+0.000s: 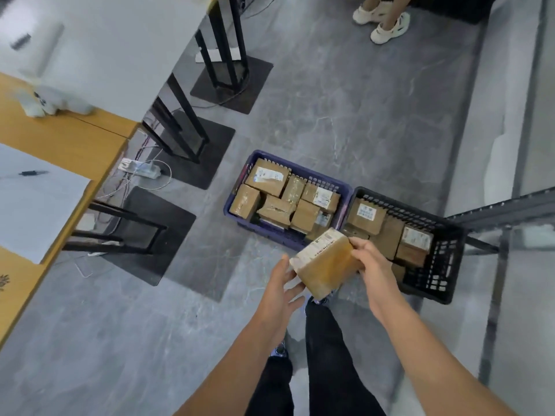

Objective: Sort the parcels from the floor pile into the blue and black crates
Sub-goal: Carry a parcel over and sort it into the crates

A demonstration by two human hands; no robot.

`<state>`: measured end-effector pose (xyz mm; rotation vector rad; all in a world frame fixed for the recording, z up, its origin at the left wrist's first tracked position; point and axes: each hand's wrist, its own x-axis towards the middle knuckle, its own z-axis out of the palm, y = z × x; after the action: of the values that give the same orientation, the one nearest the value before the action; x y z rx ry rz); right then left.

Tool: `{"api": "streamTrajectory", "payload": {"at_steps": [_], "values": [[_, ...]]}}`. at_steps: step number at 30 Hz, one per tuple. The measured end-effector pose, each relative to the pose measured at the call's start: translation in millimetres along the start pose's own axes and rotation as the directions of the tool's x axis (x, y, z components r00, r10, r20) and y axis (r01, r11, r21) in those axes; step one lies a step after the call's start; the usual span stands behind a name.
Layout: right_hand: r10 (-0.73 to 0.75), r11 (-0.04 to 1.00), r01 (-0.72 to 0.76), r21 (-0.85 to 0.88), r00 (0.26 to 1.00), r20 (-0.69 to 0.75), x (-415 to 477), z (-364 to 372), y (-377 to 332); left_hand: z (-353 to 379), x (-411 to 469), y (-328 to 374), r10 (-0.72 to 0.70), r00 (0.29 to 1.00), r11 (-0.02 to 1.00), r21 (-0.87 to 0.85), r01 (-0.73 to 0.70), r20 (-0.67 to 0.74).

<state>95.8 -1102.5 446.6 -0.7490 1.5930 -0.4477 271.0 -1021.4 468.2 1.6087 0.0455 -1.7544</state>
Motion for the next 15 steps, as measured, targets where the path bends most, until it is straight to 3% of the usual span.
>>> {"api": "streamTrajectory", "payload": {"at_steps": [7,15], "values": [[0.055,0.988,-0.048,-0.146,0.998,0.044,134.3,-1.1,-18.5,54.8,115.5,28.9,-0.146,0.986,0.988,-0.059,0.141,-0.087],[0.127,0.924,-0.085,-0.373,0.988,0.089,300.1,28.8,8.5,65.7,281.5,25.0,-0.285,0.953,0.951,-0.158,0.267,-0.106]]}}
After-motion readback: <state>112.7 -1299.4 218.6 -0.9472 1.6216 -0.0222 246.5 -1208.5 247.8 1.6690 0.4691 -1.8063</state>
